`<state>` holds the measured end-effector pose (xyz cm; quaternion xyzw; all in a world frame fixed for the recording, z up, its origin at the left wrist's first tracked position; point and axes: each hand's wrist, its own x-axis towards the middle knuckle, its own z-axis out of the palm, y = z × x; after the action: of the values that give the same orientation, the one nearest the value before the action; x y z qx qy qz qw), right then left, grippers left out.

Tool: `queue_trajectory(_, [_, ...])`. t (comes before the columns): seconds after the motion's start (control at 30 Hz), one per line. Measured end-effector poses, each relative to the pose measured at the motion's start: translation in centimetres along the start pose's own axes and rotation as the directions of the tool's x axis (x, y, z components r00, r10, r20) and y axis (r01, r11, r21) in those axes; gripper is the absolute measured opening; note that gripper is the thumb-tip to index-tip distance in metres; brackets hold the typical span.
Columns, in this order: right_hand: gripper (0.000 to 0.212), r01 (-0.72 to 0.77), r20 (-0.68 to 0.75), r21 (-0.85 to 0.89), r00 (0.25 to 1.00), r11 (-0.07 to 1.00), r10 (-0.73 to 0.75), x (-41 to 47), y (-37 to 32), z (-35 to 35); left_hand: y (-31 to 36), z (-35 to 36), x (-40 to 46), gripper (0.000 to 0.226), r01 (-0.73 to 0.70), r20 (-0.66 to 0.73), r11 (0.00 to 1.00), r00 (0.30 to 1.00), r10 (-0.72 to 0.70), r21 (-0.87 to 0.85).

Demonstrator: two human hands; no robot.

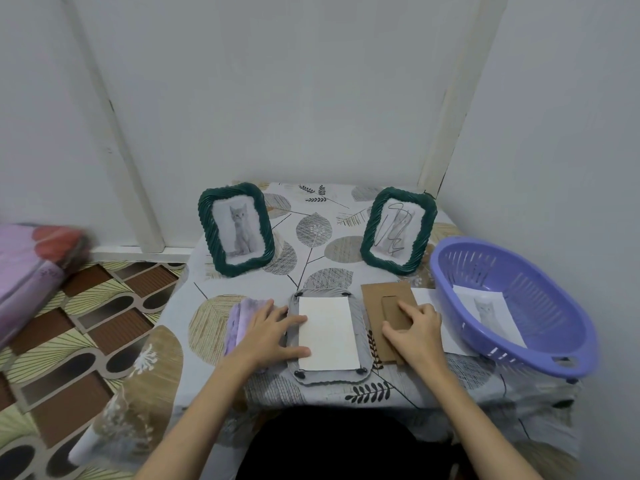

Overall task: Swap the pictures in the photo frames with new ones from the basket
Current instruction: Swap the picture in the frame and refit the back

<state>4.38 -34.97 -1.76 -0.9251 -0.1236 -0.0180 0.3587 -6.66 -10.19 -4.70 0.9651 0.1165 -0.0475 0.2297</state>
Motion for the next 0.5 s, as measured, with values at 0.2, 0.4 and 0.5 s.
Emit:
queue_trajectory(0.2, [0.055,0.120,0.026,0.012,0.992,0.993,-0.121,-0.7,-2.0,0.3,0.3,0.2,-0.1,0.071,0.000,-0.036,1.000,0.999,0.000,-0.009])
queue_trajectory(0.4, [0.052,0.149,0.192,-0.018,0.971,0.989,-0.143,-2.7,-4.9,3.7,0.6,0.3,-0.4,0.072,-0.007,-0.056,1.000,0.998,0.007,-0.005])
queue_trajectory(0.5, [0.047,0.133,0.193,-0.109,0.975,0.985,-0.110,-3.0,-5.7,4.5,0.6,0.2,-0.4,0.072,-0.013,-0.060,1.000,0.998,0.013,-0.011])
